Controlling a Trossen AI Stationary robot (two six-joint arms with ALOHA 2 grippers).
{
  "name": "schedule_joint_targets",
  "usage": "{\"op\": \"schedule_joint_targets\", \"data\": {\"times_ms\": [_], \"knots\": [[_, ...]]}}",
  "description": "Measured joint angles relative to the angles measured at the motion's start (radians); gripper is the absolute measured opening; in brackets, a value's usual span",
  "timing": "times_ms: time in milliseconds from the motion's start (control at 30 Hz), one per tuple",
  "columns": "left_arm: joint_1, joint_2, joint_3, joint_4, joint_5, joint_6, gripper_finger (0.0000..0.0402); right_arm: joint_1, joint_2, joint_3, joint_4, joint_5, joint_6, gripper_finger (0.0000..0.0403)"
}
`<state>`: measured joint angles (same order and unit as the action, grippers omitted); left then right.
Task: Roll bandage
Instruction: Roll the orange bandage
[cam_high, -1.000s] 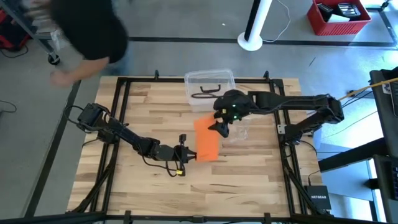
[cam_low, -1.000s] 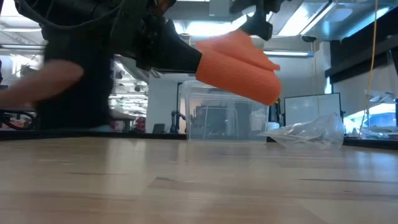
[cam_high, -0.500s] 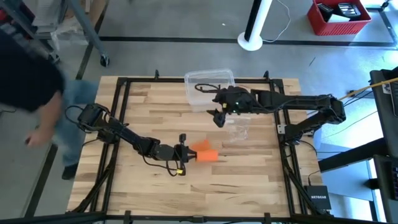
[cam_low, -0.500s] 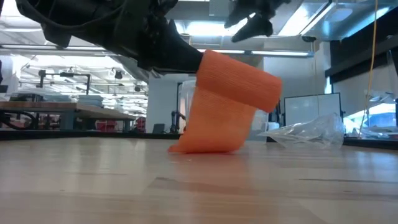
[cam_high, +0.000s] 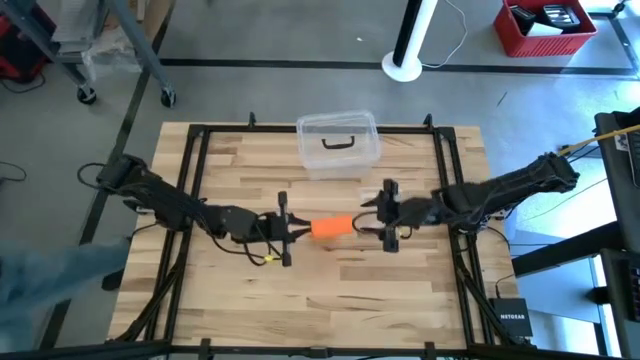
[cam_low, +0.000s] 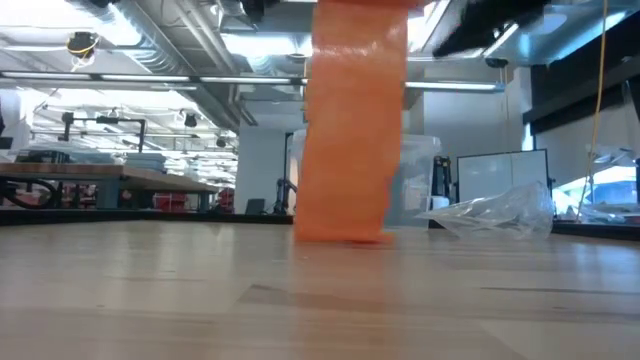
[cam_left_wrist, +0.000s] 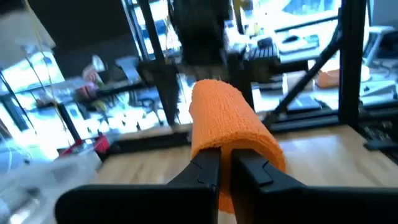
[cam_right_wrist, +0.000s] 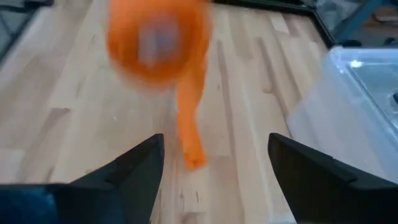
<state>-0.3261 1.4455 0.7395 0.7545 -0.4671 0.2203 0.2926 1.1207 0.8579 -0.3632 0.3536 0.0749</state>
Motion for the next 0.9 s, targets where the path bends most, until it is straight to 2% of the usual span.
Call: {"op": "schedule_joint_targets", "data": {"times_ms": [233, 367, 500, 733, 900], "knots": [[0.007, -0.068, 0.000, 0.000, 0.010, 0.046, 0.0003, 0.007, 0.053, -0.202, 0.326, 0.050, 0.020, 0.0289], [0.000, -0.081, 0.000, 0.018, 0.042, 0.042, 0.0003, -0.009, 0.086, -0.343, 0.706, 0.062, -0.067, 0.0289], [-0.003, -0.100, -0.001, 0.029, 0.043, 0.042, 0.0002, -0.057, 0.170, -0.448, 1.027, -0.015, -0.083, 0.0289], [-0.007, -0.104, -0.001, 0.055, 0.046, 0.060, 0.0003, -0.104, 0.397, -0.436, 1.344, -0.176, -0.089, 0.0289], [-0.007, -0.103, -0.001, 0.074, 0.046, 0.065, 0.0004, -0.104, 0.512, -0.351, 1.373, -0.224, -0.113, 0.0276]]}}
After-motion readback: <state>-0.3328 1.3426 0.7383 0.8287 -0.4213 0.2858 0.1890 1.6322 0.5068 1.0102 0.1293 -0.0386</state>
